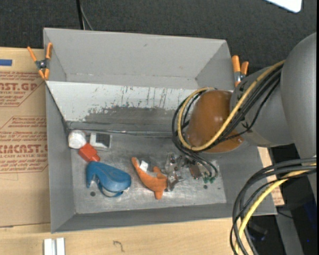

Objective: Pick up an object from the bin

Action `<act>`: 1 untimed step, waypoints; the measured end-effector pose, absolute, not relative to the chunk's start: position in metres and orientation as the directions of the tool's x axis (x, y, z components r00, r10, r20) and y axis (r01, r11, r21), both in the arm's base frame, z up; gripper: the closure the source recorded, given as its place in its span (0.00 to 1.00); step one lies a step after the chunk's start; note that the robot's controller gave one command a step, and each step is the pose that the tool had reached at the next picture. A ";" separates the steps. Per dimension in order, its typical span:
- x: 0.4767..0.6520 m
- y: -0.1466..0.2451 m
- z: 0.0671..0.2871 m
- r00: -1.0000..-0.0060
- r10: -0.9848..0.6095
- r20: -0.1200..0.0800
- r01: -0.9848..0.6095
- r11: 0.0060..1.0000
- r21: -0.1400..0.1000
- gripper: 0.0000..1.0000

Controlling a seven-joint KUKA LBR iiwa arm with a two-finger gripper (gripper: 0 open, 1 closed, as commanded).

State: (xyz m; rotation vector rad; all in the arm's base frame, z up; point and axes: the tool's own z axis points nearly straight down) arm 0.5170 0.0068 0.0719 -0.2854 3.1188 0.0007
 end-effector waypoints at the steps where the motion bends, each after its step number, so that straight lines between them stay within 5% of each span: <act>1: 0.517 0.007 0.072 -0.983 -0.182 -0.010 -0.182 0.983 -0.001 1.00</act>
Offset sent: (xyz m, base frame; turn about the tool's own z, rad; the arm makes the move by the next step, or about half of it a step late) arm 0.0032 -0.0088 0.1603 -0.4797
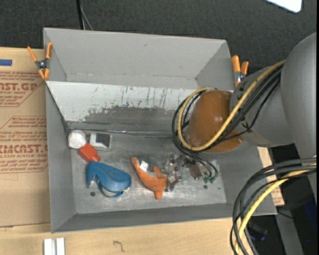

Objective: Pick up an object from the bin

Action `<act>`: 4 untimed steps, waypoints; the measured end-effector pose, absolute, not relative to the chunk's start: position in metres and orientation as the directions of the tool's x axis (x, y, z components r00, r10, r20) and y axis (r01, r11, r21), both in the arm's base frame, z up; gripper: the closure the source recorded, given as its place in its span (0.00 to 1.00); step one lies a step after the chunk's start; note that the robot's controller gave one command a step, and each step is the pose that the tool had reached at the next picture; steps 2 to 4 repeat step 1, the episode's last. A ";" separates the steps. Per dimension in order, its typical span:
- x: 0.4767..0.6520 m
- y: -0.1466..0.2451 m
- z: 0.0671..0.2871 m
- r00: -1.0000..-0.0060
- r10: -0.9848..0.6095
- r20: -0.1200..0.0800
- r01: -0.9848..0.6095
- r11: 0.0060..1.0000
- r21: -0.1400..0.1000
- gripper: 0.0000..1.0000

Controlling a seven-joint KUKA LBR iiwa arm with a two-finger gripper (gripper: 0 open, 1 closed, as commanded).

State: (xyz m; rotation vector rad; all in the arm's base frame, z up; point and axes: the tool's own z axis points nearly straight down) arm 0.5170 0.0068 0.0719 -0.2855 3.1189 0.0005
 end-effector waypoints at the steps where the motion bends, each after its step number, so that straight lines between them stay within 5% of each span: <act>1: 0.519 0.001 0.205 -0.833 -0.553 -0.001 -0.553 0.833 0.001 1.00; 4: 0.519 0.001 0.205 -0.833 -0.553 -0.001 -0.553 0.833 0.001 1.00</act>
Offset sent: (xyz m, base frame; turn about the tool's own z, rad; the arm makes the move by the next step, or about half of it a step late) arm 0.0000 0.0000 0.0000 0.0000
